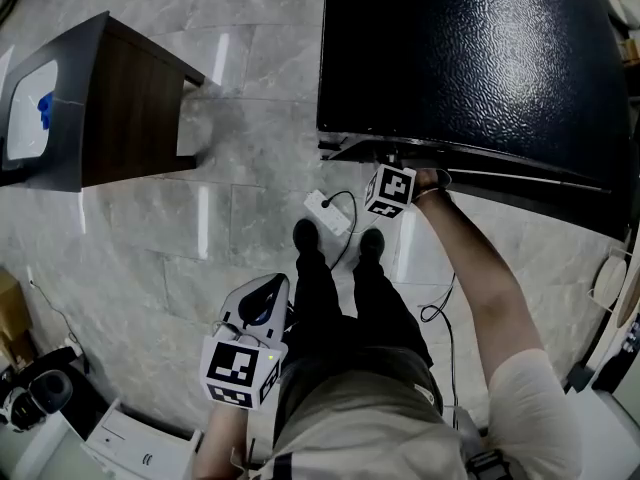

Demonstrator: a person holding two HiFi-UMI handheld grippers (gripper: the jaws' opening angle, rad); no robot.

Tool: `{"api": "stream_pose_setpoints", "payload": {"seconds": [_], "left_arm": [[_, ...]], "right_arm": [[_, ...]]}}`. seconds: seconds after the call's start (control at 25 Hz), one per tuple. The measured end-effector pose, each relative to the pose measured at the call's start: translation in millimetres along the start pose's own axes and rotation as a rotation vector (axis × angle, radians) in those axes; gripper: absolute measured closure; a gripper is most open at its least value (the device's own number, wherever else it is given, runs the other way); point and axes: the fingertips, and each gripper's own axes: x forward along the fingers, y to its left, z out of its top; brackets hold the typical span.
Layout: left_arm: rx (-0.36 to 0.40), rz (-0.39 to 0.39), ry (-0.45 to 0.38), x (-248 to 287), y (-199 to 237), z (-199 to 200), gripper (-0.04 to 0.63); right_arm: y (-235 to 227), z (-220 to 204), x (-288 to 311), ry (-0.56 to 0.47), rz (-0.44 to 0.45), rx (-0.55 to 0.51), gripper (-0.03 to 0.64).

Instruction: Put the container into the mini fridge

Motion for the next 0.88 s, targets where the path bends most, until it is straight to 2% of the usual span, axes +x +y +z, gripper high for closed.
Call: {"api": "stream_pose_setpoints", "payload": {"seconds": [0.48, 0.88], "left_arm": [[-0.007, 0.008, -0.003, -4, 3, -6, 0.538], [0.015, 0.036, -0.048, -16, 5, 7, 0.538]], "right_arm": [[-8, -6, -2, 0.032, -0.061, 0.027, 0.515], [-7, -1, -33, 0.005, -0.02, 0.121, 0.515]]}}
